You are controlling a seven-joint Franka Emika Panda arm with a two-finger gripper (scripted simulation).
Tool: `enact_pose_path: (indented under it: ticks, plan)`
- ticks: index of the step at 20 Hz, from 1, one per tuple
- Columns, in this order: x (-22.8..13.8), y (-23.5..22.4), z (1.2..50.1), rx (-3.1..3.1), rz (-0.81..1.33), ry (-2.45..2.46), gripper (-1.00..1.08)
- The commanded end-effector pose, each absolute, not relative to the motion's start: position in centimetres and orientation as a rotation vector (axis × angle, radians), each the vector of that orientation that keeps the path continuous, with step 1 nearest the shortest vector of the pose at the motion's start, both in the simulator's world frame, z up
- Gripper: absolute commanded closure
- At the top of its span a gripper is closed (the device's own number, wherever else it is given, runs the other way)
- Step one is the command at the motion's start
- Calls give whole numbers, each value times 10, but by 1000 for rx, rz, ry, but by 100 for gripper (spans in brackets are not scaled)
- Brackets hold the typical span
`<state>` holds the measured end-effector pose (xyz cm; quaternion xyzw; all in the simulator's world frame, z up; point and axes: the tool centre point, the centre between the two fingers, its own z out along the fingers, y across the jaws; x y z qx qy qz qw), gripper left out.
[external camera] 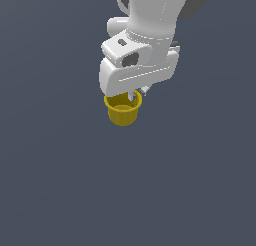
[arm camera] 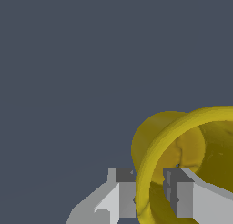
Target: Pick up the object and move it to a goal position.
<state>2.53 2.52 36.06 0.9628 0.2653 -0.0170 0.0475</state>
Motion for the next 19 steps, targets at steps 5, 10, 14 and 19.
enact_pose_path:
  ticks: [5, 10, 14, 19]
  plan:
    - [39, 23, 397, 2935, -49, 808, 108]
    - [45, 23, 412, 2935, -49, 808, 108]
    - [48, 23, 419, 2934, -50, 807, 108]
    - [49, 22, 421, 2934, -50, 807, 108]
